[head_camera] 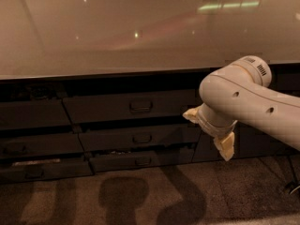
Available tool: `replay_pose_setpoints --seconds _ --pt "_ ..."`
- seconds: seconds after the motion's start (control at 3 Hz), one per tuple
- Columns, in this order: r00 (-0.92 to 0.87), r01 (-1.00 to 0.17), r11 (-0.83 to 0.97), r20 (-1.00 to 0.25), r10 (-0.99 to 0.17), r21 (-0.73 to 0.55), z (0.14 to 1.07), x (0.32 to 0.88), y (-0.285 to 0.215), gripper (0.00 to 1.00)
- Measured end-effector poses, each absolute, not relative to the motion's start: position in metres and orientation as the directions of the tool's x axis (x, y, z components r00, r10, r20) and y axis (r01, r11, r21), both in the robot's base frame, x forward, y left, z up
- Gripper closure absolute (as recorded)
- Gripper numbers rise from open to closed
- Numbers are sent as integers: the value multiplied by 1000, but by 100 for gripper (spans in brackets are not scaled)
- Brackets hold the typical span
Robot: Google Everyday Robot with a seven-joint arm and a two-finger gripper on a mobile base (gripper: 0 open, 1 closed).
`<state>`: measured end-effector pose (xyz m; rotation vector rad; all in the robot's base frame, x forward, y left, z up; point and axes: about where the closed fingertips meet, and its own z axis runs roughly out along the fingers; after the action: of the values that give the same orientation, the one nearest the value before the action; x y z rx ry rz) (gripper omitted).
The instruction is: Open top drawer
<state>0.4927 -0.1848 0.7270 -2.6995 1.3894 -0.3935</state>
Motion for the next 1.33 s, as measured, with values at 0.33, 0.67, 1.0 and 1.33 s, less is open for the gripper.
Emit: replay_pose_setpoints --seconds 0.33,0.67,1.0,1.33 --pt "555 -789 -585 190 -810 -187 727 493 -185 0" --pt "466 -832 -492 158 -871 -255 728 494 -188 0" --pt "356 -861 -373 114 -927 -345 730 497 -182 0" --pt "307 -867 -309 69 -949 -390 731 500 -180 0"
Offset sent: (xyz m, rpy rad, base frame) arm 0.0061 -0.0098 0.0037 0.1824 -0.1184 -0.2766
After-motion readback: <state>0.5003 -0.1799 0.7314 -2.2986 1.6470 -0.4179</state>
